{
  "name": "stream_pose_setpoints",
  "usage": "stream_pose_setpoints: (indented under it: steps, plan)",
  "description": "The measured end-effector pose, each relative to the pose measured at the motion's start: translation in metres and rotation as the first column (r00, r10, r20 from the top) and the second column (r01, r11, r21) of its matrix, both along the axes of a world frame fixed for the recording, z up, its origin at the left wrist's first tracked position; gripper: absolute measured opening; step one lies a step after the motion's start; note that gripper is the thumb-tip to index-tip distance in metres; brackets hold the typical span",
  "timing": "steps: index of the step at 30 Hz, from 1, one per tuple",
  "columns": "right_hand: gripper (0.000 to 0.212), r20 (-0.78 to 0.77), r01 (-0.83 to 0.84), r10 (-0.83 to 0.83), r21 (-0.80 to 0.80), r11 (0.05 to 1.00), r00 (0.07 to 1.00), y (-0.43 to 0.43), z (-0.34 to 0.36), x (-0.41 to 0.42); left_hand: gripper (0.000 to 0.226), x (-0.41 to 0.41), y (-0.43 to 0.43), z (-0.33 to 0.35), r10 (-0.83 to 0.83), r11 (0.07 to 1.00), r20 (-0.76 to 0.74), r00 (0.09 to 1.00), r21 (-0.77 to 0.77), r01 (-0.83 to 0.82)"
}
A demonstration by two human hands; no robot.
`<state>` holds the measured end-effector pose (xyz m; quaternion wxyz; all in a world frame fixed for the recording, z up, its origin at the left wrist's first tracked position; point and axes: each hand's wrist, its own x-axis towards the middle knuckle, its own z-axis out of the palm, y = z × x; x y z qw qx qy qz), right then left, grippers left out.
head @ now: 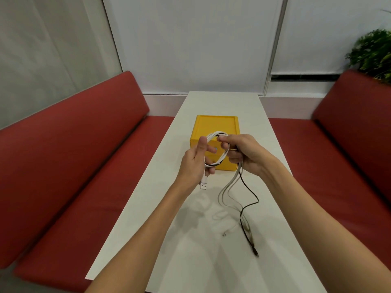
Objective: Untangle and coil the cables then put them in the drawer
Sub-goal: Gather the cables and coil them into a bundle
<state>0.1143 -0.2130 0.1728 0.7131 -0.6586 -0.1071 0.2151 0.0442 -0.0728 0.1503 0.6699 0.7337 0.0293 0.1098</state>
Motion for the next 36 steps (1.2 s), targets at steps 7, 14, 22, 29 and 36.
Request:
stream_pose_setpoints:
  steps: [7, 14, 22, 29, 36]
  plan:
    - [0.017, 0.01, 0.131, -0.133, 0.107, 0.986, 0.991, 0.009, 0.006, -0.002, 0.053, -0.011, -0.009, -0.008, 0.012, 0.998, -0.025, 1.0, 0.057, -0.01]
    - [0.021, 0.101, 0.083, -0.079, -0.027, 0.996, 0.992, 0.009, 0.0, -0.006, 0.058, -0.01, 0.011, -0.018, -0.065, 0.996, -0.115, 0.991, 0.056, 0.072]
    - [0.025, 0.188, -0.119, 0.178, -0.287, 0.95, 0.966, -0.009, 0.013, 0.001, 0.029, 0.007, 0.024, 0.012, -0.197, 0.863, -0.107, 0.975, -0.49, 0.121]
    - [0.024, 0.144, -0.215, 0.251, -0.227, 0.95, 0.957, -0.023, 0.009, 0.004, 0.027, 0.009, 0.025, 0.013, -0.234, 0.867, -0.17, 0.957, -0.483, 0.127]
    - [0.032, 0.176, -0.224, 0.292, -0.325, 0.919, 0.94, -0.024, 0.014, 0.002, 0.03, 0.008, 0.031, 0.012, -0.302, 0.881, -0.228, 0.926, -0.439, 0.178]
